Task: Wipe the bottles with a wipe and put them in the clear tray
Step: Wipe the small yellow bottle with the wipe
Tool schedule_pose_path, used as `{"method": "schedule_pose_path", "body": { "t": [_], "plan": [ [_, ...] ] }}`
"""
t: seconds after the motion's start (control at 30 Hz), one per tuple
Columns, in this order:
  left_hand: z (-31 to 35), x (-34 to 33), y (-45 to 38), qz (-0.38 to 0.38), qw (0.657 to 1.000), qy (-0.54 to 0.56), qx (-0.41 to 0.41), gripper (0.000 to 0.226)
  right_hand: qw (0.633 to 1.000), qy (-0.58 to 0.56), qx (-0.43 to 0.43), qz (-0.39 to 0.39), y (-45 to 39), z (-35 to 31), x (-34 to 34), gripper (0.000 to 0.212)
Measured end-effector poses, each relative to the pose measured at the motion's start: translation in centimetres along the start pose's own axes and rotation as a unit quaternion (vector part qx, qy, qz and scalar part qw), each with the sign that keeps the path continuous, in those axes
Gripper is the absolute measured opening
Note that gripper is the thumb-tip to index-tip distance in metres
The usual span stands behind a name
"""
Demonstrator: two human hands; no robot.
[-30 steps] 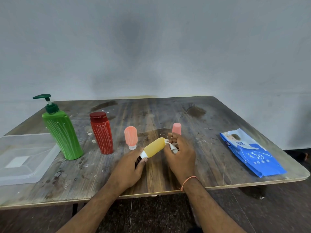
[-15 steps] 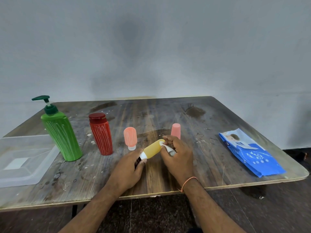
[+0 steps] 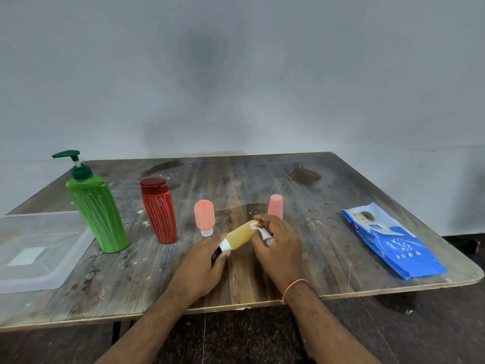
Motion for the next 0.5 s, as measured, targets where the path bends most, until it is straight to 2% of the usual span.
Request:
{"method": "schedule_pose_path", "body": {
  "t": [0.1,0.27,0.4,0.5],
  "plan": [
    [-0.1,-0.2,-0.1,-0.003,1.000,0.000,-0.001,0.039,1.000,0.005,0.002,0.000,-0.2,0.0,0.0,0.036],
    [-0.8,-0.5,-0.3,-0.007,1.000,0.005,0.015,0.046,0.996,-0.002,0.054,-0.064,0.2,-1.0,-1.2,0.029],
    [-0.5,-0.3,-0.2,-0.004,1.000,0.008,0.015,0.045,1.000,0.006,0.026,-0.016,0.0,-0.4,-0.5,0.033],
    [-0.4,-0.3,-0.3,-0.004,1.000,0.008,0.010,0.040,0.999,0.005,0.025,-0.023,0.0,-0.4,-0.6,0.037]
  ]
}}
Point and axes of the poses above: each hand's wrist, its own y-axis away from the middle knuckle, its own x-axis out of the back of the hand, z = x × y, the point moved 9 cm from there along -y, towards the middle knuckle, and after that the axes turned 12 degrees about -y, right-handed, at the moved point
